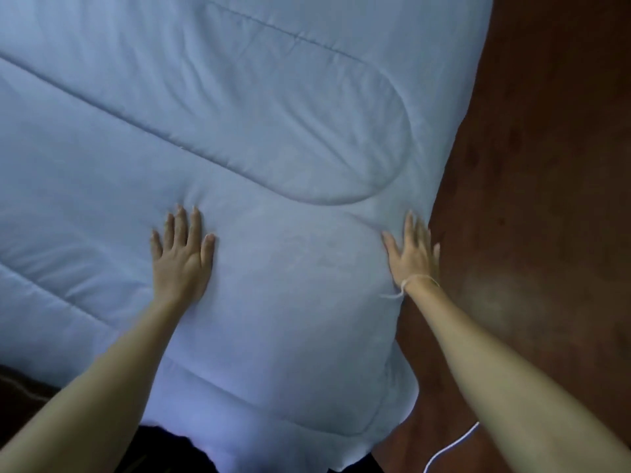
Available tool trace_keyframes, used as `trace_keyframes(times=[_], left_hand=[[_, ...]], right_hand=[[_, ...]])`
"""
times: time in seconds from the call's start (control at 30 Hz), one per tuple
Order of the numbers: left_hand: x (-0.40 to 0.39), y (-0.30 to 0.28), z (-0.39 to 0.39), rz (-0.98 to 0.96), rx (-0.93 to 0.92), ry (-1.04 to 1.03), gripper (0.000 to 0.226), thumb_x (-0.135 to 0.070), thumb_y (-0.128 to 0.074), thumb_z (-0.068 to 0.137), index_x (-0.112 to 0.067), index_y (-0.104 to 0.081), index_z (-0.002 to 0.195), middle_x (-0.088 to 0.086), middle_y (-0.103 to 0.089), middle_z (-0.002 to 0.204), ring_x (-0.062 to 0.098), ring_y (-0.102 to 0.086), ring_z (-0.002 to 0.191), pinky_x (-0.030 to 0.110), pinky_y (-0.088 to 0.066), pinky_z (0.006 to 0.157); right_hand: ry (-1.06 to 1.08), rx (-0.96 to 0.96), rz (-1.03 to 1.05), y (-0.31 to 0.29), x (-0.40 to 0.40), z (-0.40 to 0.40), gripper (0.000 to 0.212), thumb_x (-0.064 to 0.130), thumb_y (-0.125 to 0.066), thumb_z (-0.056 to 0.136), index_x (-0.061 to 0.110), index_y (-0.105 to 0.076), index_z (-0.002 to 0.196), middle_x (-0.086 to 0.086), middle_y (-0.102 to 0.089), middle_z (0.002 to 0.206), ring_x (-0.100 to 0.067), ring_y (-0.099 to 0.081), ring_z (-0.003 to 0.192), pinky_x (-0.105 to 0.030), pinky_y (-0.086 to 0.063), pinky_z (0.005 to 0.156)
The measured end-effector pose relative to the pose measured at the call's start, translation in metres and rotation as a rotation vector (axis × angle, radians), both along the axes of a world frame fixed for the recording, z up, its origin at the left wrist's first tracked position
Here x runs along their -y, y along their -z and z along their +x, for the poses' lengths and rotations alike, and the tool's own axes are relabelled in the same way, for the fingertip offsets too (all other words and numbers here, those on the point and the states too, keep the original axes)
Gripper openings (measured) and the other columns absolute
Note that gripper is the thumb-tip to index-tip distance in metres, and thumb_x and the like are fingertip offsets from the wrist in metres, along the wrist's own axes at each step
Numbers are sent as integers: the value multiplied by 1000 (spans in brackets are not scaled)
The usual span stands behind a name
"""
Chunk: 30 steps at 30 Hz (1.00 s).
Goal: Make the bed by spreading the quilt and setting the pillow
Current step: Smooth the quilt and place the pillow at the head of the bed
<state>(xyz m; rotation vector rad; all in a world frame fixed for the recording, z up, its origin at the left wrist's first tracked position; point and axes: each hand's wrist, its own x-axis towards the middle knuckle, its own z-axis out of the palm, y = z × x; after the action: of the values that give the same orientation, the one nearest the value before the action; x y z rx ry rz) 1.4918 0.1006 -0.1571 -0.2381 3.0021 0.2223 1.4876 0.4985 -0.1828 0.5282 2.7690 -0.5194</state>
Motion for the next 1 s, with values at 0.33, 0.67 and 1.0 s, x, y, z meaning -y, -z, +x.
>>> trace_keyframes(times=[0.33,0.67,1.0], left_hand=[[-81,-10,61,38,39,-71,75,-62,-10,91,-18,-15,151,15,-10,158,40,-11,144,52,-9,115],[-77,-49,76,29,313,14,77,-65,-23,89,-19,-16,151,12,-13,158,34,-17,144,45,-21,114],[-208,-131,-63,66,280,-104,46,-34,-42,97,-19,-39,141,6,-48,139,30,-54,117,36,-43,95]], right_hand=[[-531,-228,-82,-54,64,-17,66,46,-30,97,24,-1,151,-4,2,160,-26,0,148,-43,-6,117],[-324,252,20,-60,-13,-5,65,51,-20,98,19,-1,152,-3,0,161,-25,-6,148,-48,-8,119],[-567,82,-16,-174,-94,-147,62,50,-38,95,21,-24,149,-5,-27,155,-21,-29,141,-42,-20,116]])
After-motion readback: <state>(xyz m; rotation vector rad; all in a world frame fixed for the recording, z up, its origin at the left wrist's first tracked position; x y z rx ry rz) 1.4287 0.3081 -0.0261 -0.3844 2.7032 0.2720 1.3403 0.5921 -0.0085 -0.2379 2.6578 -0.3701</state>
